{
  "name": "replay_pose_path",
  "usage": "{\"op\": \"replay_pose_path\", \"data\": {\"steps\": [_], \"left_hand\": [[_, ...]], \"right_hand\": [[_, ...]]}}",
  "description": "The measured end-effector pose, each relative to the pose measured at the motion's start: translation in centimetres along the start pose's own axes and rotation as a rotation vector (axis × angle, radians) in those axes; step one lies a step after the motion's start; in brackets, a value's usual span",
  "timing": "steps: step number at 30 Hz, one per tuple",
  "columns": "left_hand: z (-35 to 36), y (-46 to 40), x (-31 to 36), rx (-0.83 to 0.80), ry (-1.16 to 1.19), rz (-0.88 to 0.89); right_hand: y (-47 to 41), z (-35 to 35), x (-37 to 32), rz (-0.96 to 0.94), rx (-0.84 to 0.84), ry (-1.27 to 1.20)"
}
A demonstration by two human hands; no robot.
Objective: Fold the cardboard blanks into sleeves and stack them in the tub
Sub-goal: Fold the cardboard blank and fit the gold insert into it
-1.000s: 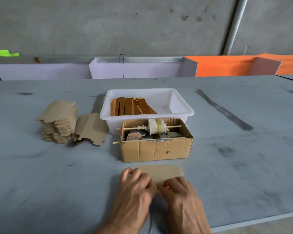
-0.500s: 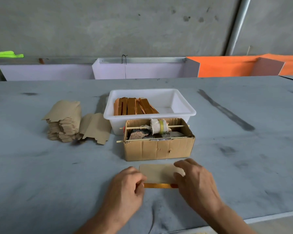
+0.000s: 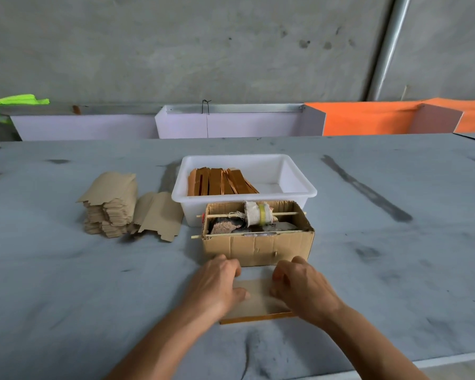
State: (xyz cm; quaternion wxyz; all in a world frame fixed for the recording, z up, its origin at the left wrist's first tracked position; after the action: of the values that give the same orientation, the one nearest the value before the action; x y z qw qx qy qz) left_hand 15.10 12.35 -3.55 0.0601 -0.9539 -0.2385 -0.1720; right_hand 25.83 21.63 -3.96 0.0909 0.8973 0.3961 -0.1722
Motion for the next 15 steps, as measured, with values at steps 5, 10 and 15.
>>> {"op": "replay_pose_path", "data": {"steps": [5, 10, 15], "left_hand": [[0.1, -0.4, -0.5, -0.084, 0.075, -0.096], [0.3, -0.4, -0.8, -0.069, 0.267, -0.112], [-0.1, -0.2, -1.0, -0.003, 0.362, -0.060]], "right_hand": [[0.9, -0.1, 0.4, 0.005, 0.079, -0.060], [0.9, -0.7, -0.5, -0.126, 0.124, -0.047], [0.4, -0.8, -0.8, -0.180, 0.120, -0.003]]}}
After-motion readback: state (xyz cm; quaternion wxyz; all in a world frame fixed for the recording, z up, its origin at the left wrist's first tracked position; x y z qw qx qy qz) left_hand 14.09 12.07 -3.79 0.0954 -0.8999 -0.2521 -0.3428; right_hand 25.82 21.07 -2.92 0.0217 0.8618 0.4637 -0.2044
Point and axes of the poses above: each hand's wrist, its own y-axis away from the middle knuckle, its own z-axis out of the palm, x = y × z, the point moved 9 cm from there along -y, towards the middle knuckle, and after that the axes turned 3 degrees about z, right-handed, at the moved point
